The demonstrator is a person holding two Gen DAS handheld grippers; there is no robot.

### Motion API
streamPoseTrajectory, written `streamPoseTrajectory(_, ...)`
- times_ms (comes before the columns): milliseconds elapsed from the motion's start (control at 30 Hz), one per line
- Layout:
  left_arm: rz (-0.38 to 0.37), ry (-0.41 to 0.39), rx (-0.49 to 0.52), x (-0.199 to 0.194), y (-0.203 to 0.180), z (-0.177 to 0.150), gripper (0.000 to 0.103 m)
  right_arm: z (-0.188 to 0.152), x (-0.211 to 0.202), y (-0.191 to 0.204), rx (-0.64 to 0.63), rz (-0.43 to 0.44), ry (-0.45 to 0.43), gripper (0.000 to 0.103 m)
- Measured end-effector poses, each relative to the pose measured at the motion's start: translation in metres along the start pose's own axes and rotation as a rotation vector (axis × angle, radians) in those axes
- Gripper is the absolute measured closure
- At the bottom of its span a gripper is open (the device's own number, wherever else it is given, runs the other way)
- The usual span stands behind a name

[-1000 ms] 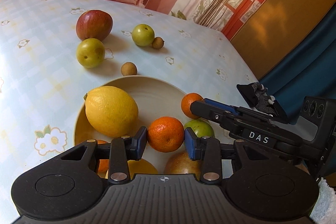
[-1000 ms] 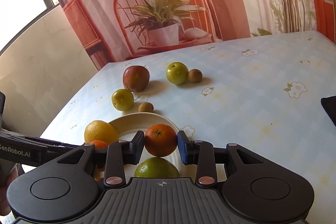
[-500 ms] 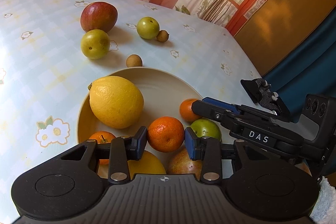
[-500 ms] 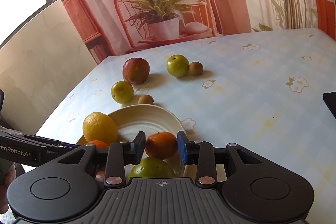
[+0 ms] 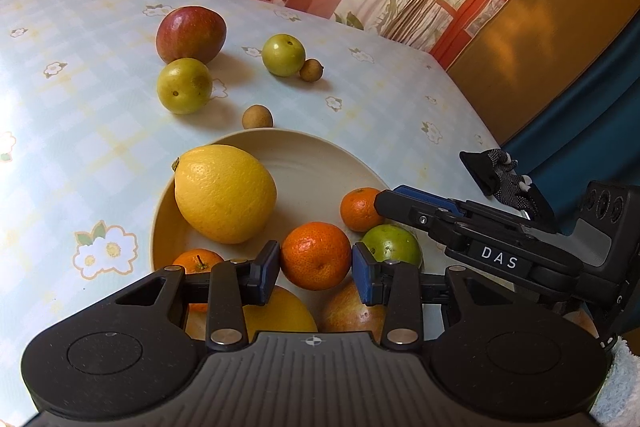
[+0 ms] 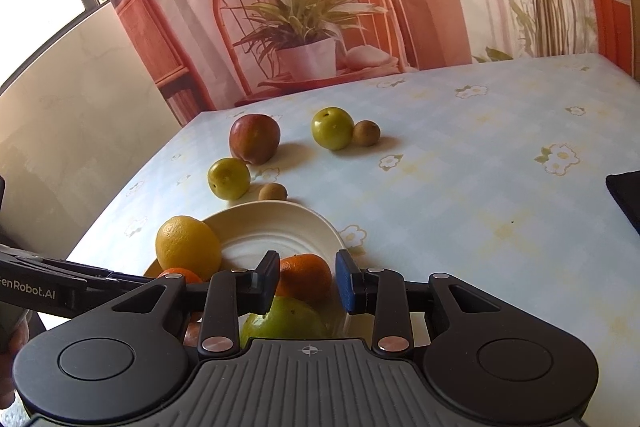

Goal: Organize fruits
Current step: 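Carry both tangerines over the plate and lower them with both grippers, then open both grippers to drop the tangerines in the plate and withdraw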

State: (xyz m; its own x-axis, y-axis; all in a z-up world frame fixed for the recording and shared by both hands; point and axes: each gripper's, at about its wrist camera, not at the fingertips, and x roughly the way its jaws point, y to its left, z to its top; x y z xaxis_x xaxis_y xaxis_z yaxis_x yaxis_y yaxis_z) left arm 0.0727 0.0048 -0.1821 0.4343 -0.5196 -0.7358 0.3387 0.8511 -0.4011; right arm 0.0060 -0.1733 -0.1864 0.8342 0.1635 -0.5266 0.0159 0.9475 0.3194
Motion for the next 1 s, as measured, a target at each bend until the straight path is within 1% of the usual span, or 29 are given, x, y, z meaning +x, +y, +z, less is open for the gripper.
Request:
streamPoseTrajectory(367,0.003,-0.003,-0.015,-0.003,0.003,-0.001,0.061,0.001,-0.004,-0.002,0.008,-0.018,-0.025,0.073)
streamPoseTrajectory(500,0.013,-0.019,-0.012,-0.007,0.002,0.0,0.061,0.002,-0.006,-0.002,0.008,-0.024,-0.031,0.073)
streamPoseTrajectory(600,0.041,-0.056,0.018,-0.016,-0.001,0.004,0.061,0.007,-0.008,-0.003,0.005,-0.027,-0.037,0.073)
streamPoseTrajectory(733,0.091,-0.123,0.056,-0.032,0.0,0.018,0.061,0.021,-0.008,-0.003,-0.014,-0.03,-0.048,0.073)
streamPoseTrajectory(1000,0.167,-0.234,0.037,-0.069,0.024,0.059,0.061,0.061,-0.004,0.004,-0.088,-0.042,-0.064,0.073)
